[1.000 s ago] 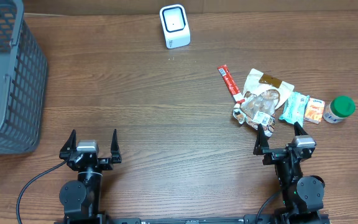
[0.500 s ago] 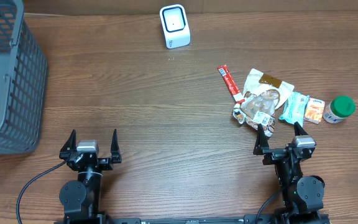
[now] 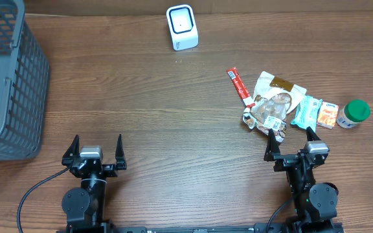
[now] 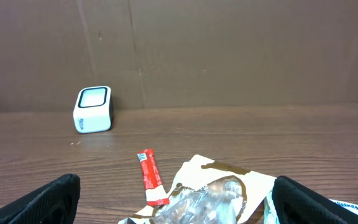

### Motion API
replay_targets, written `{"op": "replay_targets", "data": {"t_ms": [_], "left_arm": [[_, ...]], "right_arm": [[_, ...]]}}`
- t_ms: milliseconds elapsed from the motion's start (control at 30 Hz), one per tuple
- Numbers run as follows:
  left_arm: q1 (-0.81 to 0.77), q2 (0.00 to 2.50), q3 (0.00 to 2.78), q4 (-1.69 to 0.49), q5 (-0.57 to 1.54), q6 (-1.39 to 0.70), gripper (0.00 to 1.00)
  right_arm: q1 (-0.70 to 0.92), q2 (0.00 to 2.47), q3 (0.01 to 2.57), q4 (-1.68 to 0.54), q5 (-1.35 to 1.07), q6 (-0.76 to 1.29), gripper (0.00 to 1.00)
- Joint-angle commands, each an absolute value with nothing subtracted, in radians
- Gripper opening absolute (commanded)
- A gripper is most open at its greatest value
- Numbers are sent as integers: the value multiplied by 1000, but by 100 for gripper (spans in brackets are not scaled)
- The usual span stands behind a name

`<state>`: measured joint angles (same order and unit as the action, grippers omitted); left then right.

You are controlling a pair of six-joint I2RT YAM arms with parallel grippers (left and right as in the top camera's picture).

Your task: Scan the item barcode

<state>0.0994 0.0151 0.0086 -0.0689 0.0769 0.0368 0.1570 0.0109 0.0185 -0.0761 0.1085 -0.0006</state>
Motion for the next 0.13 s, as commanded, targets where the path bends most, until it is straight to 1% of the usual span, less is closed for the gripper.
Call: {"op": "replay_targets", "data": {"t_ms": [0, 100], "left_arm": [[95, 4, 5, -72, 70, 60, 100], [95, 4, 5, -72, 70, 60, 100]], "right_arm": [[152, 3, 8, -73, 110, -8, 100], [152, 3, 8, -73, 110, -8, 100]]}}
